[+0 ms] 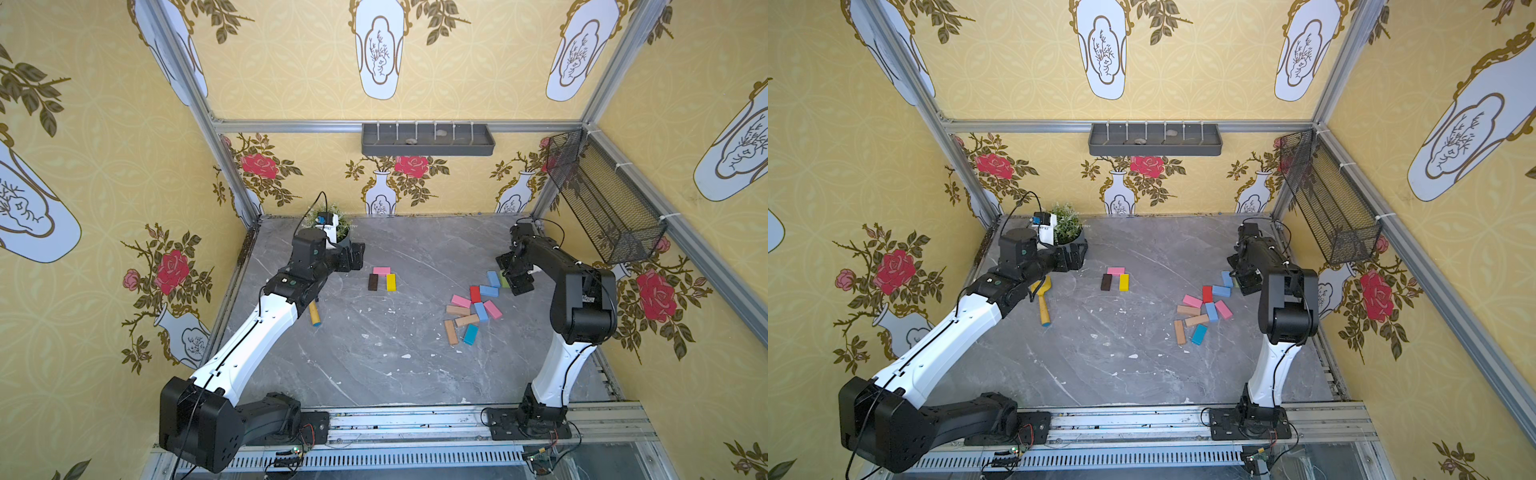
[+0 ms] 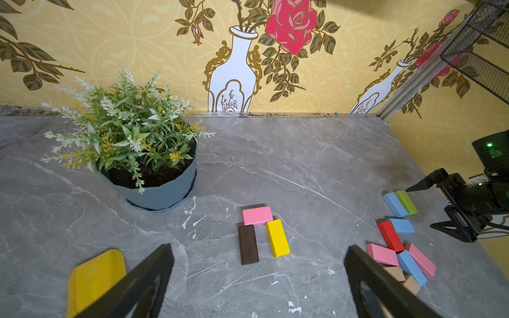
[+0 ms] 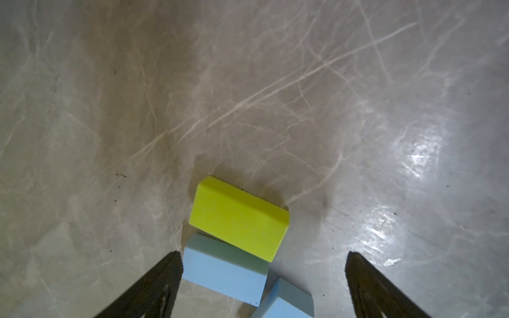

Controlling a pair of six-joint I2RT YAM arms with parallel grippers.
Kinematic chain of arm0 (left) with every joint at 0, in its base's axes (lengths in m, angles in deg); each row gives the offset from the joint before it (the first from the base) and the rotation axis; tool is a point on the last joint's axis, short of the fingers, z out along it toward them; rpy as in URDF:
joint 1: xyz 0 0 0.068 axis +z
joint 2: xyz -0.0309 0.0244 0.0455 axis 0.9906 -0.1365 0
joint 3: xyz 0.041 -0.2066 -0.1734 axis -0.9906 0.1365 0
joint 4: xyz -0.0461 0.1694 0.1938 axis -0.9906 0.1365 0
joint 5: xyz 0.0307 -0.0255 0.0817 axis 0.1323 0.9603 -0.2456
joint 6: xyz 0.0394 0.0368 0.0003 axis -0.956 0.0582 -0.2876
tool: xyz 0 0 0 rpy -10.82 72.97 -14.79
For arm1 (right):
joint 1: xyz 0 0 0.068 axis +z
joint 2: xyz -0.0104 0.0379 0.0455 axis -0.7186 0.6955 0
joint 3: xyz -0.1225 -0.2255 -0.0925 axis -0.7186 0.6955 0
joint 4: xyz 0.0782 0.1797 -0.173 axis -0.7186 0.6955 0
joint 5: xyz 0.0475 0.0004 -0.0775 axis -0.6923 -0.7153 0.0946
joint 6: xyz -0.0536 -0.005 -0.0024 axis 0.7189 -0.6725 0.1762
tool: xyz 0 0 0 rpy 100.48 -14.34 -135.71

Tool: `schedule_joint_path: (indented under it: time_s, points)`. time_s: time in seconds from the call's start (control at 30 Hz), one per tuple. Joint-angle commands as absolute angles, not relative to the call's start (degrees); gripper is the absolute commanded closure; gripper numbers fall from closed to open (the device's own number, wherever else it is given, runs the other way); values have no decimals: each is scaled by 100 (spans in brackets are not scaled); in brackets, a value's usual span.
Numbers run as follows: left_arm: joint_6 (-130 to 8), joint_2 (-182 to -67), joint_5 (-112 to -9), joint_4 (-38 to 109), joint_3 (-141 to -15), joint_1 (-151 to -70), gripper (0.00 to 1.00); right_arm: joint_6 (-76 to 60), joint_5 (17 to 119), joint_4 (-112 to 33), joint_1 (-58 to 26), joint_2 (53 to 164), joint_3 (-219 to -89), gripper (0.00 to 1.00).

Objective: Assemble the number 8 with building blocks
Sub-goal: Pick up the building block from the center of the board.

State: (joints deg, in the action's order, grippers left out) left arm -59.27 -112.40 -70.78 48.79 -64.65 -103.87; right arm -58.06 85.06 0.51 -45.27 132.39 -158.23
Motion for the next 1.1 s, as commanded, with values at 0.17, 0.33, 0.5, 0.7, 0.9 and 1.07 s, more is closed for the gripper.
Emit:
schedule_joint_path:
  time_s: [0.17,0.33,0.5,0.7,0.9,1.07]
  points:
    - [-5931,-11286,-7032,4695,-6449,-10385,0,-5825,8429,98,-4554,13549,-16118,6]
    - [-5936,-11303,-7024,4693,-6456,-10382,0,-5819,8429,241,-4567,13732,-16321,8]
    - [-5936,-11321,-7034,4698,-6457,-10382,0,-5792,8411,373,-4567,13918,-16488,10]
    - [-5945,-11327,-7063,4705,-6457,-10384,0,-5753,8412,565,-4563,14121,-16713,14]
    - [-5962,-11338,-7081,4708,-6456,-10382,0,-5707,8438,736,-4567,14294,-16892,20]
    - [-5961,-11339,-7080,4704,-6454,-10384,0,-5660,8433,848,-4566,14396,-17012,26]
